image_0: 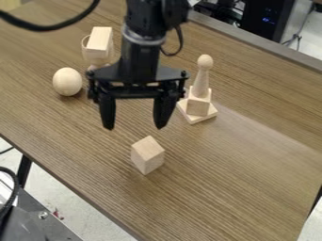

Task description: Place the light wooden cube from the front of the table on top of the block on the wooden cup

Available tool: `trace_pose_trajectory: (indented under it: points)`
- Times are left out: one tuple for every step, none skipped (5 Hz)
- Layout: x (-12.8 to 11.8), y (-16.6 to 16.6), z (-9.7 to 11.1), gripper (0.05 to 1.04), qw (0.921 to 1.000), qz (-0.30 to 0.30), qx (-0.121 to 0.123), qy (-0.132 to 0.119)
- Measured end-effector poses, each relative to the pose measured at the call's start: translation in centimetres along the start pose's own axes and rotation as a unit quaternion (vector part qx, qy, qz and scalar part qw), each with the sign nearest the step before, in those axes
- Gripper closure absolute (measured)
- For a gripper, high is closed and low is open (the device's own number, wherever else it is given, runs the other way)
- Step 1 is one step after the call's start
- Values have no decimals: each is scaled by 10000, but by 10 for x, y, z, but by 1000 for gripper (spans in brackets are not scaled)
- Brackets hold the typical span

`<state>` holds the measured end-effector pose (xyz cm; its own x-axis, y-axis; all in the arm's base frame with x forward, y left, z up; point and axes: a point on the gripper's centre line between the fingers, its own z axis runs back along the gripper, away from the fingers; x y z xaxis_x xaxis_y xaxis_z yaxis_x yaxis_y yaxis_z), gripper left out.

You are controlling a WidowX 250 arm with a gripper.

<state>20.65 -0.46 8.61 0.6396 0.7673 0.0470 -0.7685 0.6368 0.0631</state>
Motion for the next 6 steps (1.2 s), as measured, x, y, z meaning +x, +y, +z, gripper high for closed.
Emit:
trace_pose_trajectory:
  points:
    - [-2,-5,-7,83,9991,398,-110,-3]
    - [-2,-10,-9,83,9984,511,-236,33]
    - [-4,-13,-19,83,9971,676,-302,187]
    - [-6,-15,-29,83,9960,771,-322,300]
    - [-4,-15,-34,83,9960,765,-326,333]
    - [-3,-14,-42,83,9956,774,-306,437]
